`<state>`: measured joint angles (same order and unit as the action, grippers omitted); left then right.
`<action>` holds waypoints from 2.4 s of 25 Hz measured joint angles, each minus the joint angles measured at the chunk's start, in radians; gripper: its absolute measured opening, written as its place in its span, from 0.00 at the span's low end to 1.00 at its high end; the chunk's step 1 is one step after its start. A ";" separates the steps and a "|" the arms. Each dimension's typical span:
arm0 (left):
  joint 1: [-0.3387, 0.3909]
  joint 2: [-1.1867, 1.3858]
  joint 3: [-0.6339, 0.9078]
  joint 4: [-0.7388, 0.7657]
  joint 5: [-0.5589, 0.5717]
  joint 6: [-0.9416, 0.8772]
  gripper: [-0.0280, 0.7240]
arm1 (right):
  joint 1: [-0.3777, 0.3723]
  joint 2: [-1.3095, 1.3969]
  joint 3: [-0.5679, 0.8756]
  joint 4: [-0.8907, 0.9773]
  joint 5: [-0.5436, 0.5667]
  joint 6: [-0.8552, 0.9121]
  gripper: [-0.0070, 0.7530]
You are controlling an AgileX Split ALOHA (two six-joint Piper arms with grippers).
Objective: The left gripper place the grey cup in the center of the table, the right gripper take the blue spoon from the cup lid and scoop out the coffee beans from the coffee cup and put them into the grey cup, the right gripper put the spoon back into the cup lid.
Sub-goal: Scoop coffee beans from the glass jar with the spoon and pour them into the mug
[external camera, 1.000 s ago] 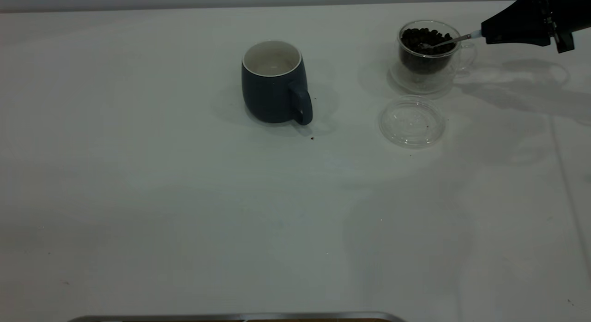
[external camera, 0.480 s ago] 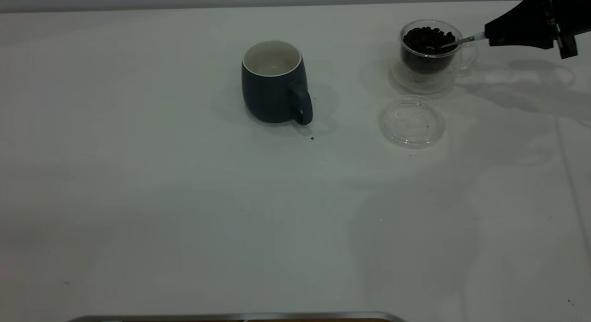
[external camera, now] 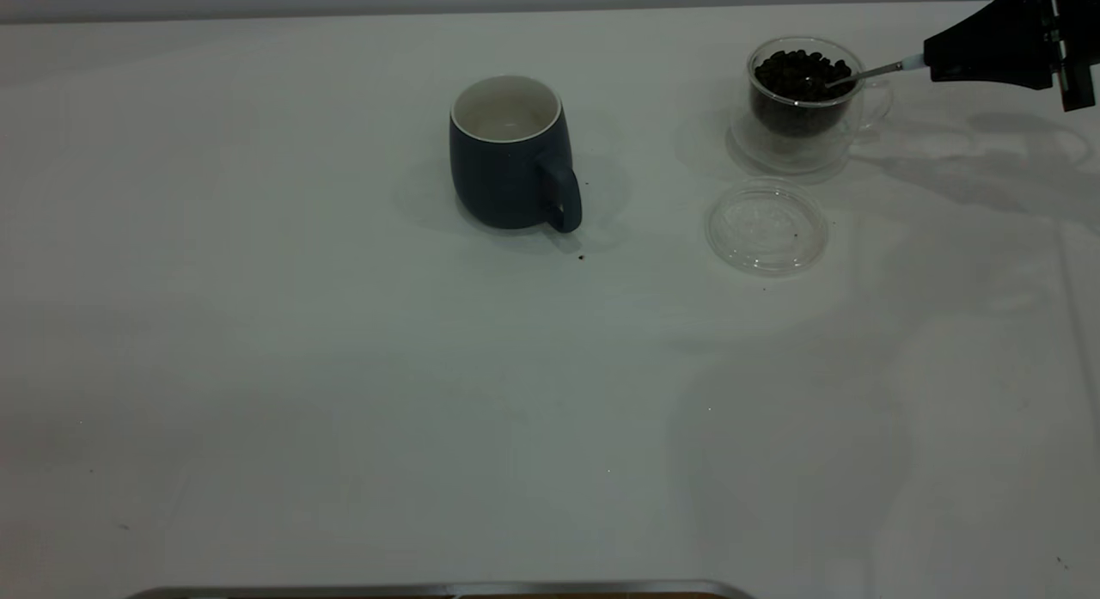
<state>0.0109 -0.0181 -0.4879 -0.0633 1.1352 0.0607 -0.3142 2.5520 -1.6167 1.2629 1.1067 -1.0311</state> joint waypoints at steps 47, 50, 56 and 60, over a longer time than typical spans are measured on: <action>0.000 0.000 0.000 0.000 0.000 0.000 0.76 | -0.060 -0.019 0.000 0.060 0.049 0.149 0.14; 0.000 0.000 0.000 0.000 0.000 0.000 0.76 | -0.060 -0.039 0.000 0.057 0.049 0.149 0.14; 0.000 0.000 0.000 0.000 0.000 0.000 0.76 | -0.060 -0.053 0.000 0.048 0.054 0.149 0.14; 0.000 0.000 0.000 0.000 0.000 0.000 0.76 | -0.055 -0.053 0.007 0.031 0.054 0.152 0.14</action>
<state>0.0109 -0.0181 -0.4879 -0.0633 1.1352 0.0607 -0.3694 2.4989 -1.6099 1.2942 1.1607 -0.8789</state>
